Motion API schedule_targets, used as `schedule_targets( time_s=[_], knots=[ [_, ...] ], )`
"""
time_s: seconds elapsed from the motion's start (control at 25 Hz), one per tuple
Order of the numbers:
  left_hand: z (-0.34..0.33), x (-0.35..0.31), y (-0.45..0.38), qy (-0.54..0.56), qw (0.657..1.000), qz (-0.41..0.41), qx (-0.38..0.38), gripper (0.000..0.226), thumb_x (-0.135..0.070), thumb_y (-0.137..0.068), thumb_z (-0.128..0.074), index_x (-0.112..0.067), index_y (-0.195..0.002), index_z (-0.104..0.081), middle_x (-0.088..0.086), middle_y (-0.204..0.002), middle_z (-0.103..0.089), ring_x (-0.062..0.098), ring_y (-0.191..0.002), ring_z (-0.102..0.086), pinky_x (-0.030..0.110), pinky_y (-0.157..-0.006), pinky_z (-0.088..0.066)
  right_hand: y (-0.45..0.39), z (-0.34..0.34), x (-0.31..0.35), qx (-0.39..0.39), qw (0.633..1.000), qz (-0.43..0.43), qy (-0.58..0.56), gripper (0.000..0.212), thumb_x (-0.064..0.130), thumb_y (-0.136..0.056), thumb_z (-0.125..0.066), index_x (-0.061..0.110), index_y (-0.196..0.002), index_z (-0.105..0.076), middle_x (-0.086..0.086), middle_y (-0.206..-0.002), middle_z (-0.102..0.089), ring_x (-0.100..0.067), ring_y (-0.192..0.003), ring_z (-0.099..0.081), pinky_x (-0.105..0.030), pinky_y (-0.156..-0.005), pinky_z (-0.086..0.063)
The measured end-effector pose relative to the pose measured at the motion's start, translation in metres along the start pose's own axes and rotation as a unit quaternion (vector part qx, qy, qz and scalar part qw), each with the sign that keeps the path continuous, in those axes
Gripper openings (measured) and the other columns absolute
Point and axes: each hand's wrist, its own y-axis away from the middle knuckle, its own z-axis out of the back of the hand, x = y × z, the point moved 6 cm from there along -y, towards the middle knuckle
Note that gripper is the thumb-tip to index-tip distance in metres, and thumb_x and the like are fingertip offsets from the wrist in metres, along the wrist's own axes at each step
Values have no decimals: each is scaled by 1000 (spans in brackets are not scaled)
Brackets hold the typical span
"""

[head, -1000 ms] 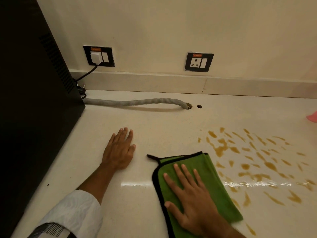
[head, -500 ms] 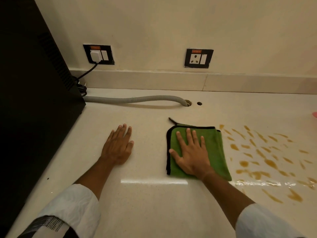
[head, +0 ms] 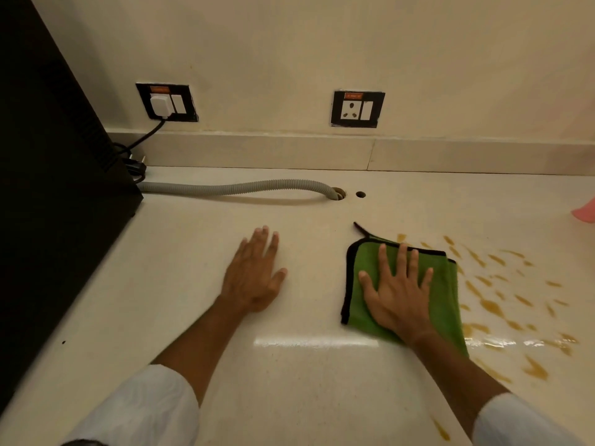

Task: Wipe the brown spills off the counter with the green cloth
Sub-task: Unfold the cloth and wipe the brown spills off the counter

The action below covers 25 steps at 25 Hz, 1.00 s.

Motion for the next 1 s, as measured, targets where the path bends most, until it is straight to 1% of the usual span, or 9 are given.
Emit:
schedule_targets(
  time_s=[0.12,0.24,0.4,0.56,0.6,0.68,0.8,0.88,1.0],
  knots=[
    [-15,-43,-7,11,1000,-14,17,75,-49,-92,-27,-18,-150,9,10,-161,11,22,-148,13,42,-122,3,-32,0,-4,28,999,-43,-15,83,74,-86,-14,30,-153,6,-11,-163,13,-36,-149,11,-69,-114,3],
    [-32,-58,-6,11,999,-7,47,73,-45,-95,-31,-17,-151,7,10,-161,10,21,-148,12,42,-122,3,-56,4,-2,53,998,-29,2,83,75,-85,-21,34,-153,3,-11,-164,8,-37,-149,8,-72,-112,4],
    [-38,-57,-7,-3,999,2,47,72,-48,-93,-26,-18,-151,3,8,-162,7,19,-149,9,40,-122,3,-59,6,17,54,993,91,45,81,76,-83,-17,39,-152,3,-7,-165,5,-33,-150,6,-69,-113,2],
    [-36,-57,-5,-10,998,4,54,75,-50,-87,-18,-19,-151,5,8,-162,9,18,-148,11,39,-122,3,-5,5,20,53,976,209,34,80,77,-81,-19,45,-150,4,-3,-165,7,-25,-151,7,-63,-117,4],
    [-36,-57,-5,-10,998,5,54,75,-50,-86,-17,-19,-151,6,8,-162,10,18,-148,11,39,-122,3,4,6,11,41,980,194,32,79,76,-81,-18,45,-151,3,-2,-164,7,-23,-151,8,-61,-117,7],
    [-37,-58,-4,-12,998,5,54,76,-52,-85,-14,-19,-150,7,7,-162,11,18,-148,12,39,-122,3,2,6,-11,23,994,102,24,77,73,-84,-18,42,-152,0,-2,-164,6,-25,-151,7,-60,-115,12],
    [-37,-58,-5,-11,999,5,51,78,-55,-82,-6,-19,-150,9,7,-162,11,19,-148,12,40,-122,3,-38,7,-20,25,999,-21,-9,74,67,-89,-18,33,-153,-1,-9,-164,5,-32,-150,9,-68,-113,8],
    [-38,-58,-5,-13,999,5,49,76,-53,-85,-8,-18,-150,9,7,-161,12,19,-148,13,41,-122,2,-71,8,-9,22,999,-41,-26,69,61,-93,-17,31,-154,-1,-12,-164,5,-36,-150,8,-70,-112,8],
    [-40,-58,-5,-14,999,6,47,75,-52,-85,-10,-19,-150,10,7,-161,13,18,-148,13,41,-122,2,-108,7,16,19,1000,-6,-24,62,53,-97,-15,31,-154,-2,-13,-164,3,-37,-149,7,-69,-114,5]
  ],
)
